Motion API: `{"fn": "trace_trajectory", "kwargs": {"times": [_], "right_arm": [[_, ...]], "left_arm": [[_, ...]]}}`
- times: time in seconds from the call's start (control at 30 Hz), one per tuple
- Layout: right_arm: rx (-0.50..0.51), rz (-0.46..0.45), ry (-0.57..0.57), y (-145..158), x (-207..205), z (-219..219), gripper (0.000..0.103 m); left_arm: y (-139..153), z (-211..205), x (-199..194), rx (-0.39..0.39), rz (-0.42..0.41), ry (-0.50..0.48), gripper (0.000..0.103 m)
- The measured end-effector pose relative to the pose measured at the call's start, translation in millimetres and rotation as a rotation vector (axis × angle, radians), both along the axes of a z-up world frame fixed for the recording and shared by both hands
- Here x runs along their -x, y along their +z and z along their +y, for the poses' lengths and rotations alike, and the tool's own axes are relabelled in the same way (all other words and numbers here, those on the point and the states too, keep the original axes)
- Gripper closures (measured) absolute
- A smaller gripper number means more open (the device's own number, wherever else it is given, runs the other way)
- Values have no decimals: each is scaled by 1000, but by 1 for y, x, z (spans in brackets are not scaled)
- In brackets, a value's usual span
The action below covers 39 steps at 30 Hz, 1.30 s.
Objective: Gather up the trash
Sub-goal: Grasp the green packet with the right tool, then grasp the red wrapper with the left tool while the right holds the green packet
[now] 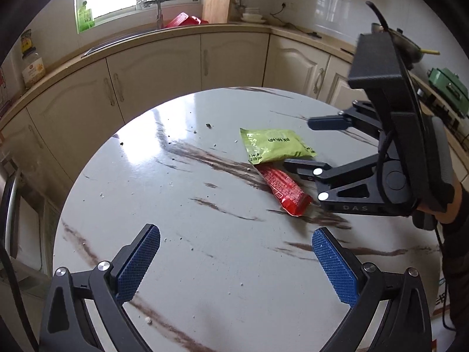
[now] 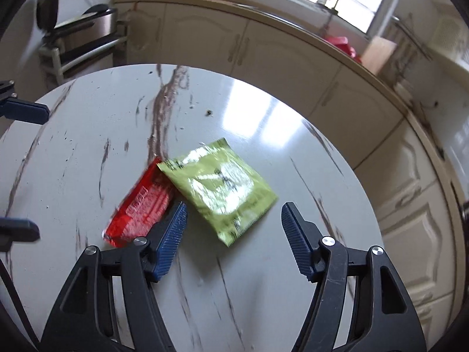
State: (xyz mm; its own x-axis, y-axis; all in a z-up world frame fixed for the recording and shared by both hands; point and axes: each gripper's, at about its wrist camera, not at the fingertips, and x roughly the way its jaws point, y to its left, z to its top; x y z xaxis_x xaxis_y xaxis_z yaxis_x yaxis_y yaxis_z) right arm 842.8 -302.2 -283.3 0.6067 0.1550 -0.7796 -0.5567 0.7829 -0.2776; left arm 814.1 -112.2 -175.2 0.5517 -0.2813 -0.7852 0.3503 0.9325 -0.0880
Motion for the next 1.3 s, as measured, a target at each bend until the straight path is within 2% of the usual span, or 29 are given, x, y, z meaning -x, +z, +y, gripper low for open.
{"fn": "trace_trajectory", "kwargs": {"times": [0.07, 0.13, 0.17, 0.2, 0.27, 0.33, 0.43, 0.57, 0.83, 1.03, 1.1, 1.2, 1.3], "right_arm": [[8, 25, 29, -4, -8, 7, 40], [-40, 60, 52, -6, -17, 9, 45], [-82, 91, 49, -7, -22, 6, 51], [-118, 121, 51, -8, -25, 3, 64], [-171, 154, 47, -9, -29, -3, 70], [-186, 159, 39, -10, -27, -7, 86], [-222, 187, -5, -10, -28, -18, 95], [-242, 185, -62, -10, -23, -32, 98], [-308, 196, -167, -4, 2, -77, 98], [-340, 198, -184, 0, 18, -93, 98], [-358, 201, -182, 1, 21, -95, 98], [-382, 210, -183, 1, 25, -94, 98], [-397, 210, -187, 3, 33, -93, 98]], "left_arm": [[-4, -5, -8, -7, 5, 6, 1], [-6, -12, -17, -1, 17, 10, 1], [-8, -17, -22, -1, 25, 11, 1], [-9, -20, -27, 0, 27, 12, 1], [-12, -26, -37, 8, 33, 15, 1], [-14, -30, -46, 24, 40, 28, 1], [-19, -39, -57, 49, 68, 32, 1], [-26, -52, -74, 52, 80, 48, 1], [-44, -83, -105, 15, 107, 159, 3], [-51, -110, -103, -73, 81, 189, 26], [-48, -117, -97, -68, 67, 162, 48], [-49, -126, -91, -62, 56, 134, 71], [-50, -127, -82, -33, 56, 95, 88]]}}
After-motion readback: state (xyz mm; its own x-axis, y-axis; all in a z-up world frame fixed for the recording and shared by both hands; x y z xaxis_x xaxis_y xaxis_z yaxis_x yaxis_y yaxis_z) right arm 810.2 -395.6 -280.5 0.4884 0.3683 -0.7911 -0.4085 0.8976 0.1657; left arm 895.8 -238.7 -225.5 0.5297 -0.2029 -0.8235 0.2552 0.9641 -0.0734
